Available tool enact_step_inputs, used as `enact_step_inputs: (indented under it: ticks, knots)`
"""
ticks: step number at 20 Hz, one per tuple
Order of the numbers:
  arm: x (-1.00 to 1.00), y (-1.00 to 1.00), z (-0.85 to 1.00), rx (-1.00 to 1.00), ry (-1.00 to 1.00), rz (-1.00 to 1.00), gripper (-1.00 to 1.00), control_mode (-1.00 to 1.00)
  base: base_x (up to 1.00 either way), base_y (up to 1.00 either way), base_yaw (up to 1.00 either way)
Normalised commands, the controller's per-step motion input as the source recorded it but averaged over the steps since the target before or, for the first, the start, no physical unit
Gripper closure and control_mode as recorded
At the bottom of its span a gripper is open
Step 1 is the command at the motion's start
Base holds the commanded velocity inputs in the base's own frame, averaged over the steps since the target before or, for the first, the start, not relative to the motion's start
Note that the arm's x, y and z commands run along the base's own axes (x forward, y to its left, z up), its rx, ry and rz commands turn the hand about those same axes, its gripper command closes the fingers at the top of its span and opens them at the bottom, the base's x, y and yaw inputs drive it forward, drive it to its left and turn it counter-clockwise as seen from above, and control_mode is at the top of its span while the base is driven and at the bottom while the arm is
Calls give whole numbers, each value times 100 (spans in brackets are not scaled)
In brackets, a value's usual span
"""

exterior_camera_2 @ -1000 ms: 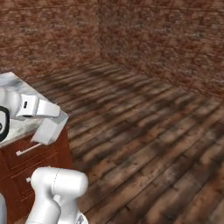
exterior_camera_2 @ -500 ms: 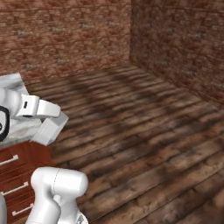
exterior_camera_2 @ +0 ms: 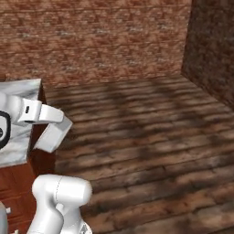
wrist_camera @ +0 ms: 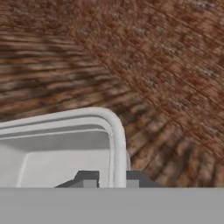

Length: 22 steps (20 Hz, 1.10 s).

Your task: Retrieve the tupperware and aluminum foil from the cabinet and place them on the dining counter near the plate with tomato and eggplant to prepare for storing leftovers.

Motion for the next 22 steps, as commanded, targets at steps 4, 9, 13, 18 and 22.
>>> enact_step_inputs:
  ticks: [4, 9, 13, 18, 22]
  knots:
    - [0, 0, 0, 0, 0, 0, 100, 100, 100, -37, 49]
    - [0, 0, 0, 0, 0, 0, 100, 100, 100, -39, 49]
    - [0, 0, 0, 0, 0, 0, 100, 100, 100, -42, 49]
    - [0, 0, 0, 0, 0, 0, 100, 100, 100, -57, 47]
    - [0, 0, 0, 0, 0, 0, 100, 100, 100, -76, 42]
